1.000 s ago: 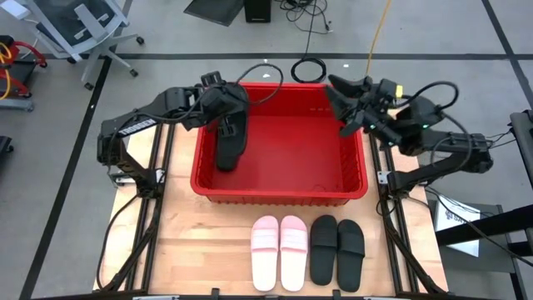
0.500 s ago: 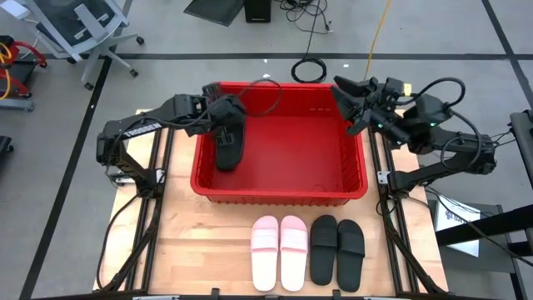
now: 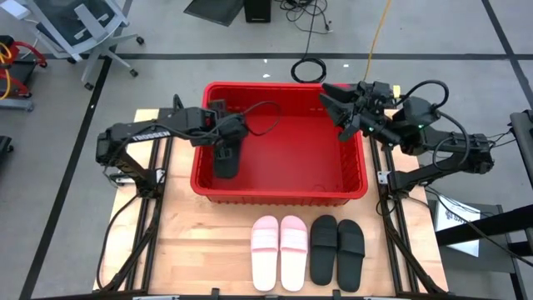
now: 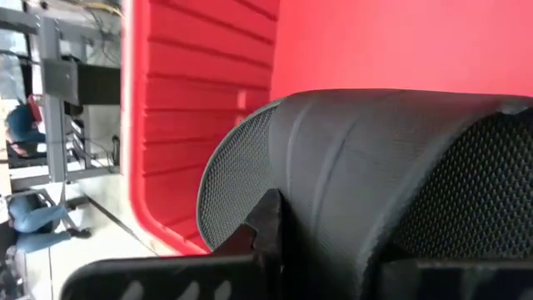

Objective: Pick and place slides into bin
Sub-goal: Put the black slide into the red bin

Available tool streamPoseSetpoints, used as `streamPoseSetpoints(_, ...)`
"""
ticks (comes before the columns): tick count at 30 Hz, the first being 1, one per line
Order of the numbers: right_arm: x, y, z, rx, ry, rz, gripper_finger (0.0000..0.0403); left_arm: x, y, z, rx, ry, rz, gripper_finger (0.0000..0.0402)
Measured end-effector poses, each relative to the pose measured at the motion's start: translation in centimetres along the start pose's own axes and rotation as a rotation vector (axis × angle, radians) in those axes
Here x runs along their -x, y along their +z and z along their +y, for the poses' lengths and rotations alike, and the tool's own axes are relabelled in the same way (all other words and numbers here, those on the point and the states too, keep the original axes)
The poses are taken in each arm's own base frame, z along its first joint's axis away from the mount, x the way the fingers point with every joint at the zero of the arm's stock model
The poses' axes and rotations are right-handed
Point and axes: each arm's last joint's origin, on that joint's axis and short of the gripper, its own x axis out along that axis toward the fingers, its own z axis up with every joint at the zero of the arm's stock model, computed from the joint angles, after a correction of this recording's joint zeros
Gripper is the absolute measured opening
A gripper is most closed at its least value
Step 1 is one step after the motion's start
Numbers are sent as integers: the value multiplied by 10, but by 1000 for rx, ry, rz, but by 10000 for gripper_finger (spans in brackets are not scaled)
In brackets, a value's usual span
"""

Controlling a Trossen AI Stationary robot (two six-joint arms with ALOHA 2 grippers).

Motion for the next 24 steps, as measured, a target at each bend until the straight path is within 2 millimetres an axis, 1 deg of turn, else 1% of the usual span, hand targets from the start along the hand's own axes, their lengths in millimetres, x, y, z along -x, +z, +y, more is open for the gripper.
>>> streamPoseSetpoints(9, 0, -1, 1, -11, 5, 10, 205, -27, -12, -21, -36, -53, 96, 35)
streamPoseSetpoints(17, 1, -3, 1, -13, 0, 29, 205, -51, -11, -38, 1, -85, 36, 35)
streamPoseSetpoints(24, 1, -3, 1, -14, 0, 29, 205, -76, -20, -57, -18, -89, 44, 35)
